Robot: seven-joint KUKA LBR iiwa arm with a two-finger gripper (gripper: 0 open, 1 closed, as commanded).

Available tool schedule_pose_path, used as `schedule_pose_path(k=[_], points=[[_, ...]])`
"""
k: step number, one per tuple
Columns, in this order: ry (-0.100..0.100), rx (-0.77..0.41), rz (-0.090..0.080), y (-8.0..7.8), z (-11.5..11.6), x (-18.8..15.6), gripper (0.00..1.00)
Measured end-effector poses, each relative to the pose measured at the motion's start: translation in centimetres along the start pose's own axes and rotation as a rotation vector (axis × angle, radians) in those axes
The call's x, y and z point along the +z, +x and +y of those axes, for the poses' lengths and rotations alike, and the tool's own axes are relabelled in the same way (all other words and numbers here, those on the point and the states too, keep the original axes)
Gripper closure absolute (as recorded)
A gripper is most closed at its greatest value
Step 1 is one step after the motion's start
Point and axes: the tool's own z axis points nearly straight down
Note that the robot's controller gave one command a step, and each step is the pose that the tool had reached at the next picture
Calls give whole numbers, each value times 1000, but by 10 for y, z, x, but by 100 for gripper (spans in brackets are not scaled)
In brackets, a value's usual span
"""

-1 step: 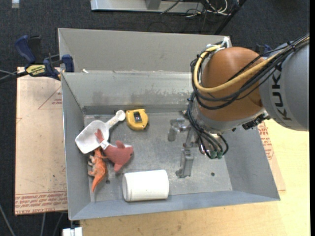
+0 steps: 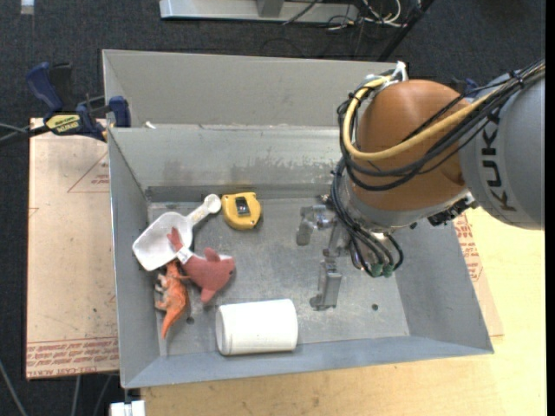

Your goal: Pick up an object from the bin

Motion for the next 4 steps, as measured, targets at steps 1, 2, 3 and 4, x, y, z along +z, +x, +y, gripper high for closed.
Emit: schedule_pose_path(k=[1, 2, 3, 4], points=[[-1, -5, -4, 2, 14, 47, 0], [-1, -40, -3, 8, 26, 115, 0], [-1, -171, -5, 8, 52, 160, 0], [-3, -422, -9, 2, 64, 174, 100]])
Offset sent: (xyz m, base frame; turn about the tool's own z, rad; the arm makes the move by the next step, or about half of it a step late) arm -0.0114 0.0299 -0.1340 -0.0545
